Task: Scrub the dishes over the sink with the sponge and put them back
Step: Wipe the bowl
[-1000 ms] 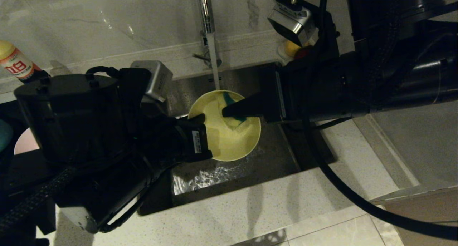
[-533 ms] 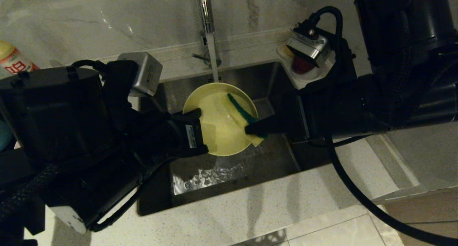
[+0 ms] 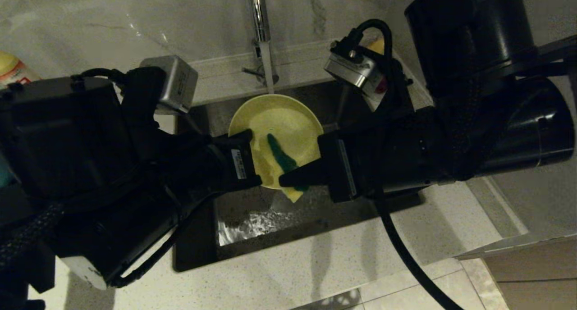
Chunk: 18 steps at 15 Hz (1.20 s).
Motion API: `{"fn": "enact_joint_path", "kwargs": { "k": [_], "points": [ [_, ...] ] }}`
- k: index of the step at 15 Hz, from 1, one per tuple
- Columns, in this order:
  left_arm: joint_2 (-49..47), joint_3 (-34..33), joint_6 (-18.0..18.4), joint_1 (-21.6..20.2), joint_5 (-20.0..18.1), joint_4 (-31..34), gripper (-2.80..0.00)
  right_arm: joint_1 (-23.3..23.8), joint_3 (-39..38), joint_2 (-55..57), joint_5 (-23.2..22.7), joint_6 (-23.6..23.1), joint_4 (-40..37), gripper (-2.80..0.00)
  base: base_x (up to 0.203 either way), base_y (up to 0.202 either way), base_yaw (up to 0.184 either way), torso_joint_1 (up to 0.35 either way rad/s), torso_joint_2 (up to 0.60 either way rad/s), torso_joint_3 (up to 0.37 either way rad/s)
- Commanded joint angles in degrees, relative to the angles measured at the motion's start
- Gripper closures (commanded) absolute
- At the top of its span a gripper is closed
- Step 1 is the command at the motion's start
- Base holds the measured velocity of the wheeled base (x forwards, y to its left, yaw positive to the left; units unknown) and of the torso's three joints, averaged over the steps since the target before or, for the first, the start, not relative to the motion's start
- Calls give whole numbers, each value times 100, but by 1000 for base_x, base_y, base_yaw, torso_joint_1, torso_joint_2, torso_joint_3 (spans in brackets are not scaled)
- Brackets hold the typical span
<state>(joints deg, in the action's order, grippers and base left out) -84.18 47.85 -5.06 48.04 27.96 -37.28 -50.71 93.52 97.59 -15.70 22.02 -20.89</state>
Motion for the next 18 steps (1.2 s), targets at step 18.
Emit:
{"fn": "enact_joint_path", "kwargs": {
  "k": [18],
  "points": [
    [-2, -157, -4, -41, -19, -160, 0, 492, 168, -219, -40, 6, -12, 0, 0, 0, 0, 0, 0, 0]
  ]
}}
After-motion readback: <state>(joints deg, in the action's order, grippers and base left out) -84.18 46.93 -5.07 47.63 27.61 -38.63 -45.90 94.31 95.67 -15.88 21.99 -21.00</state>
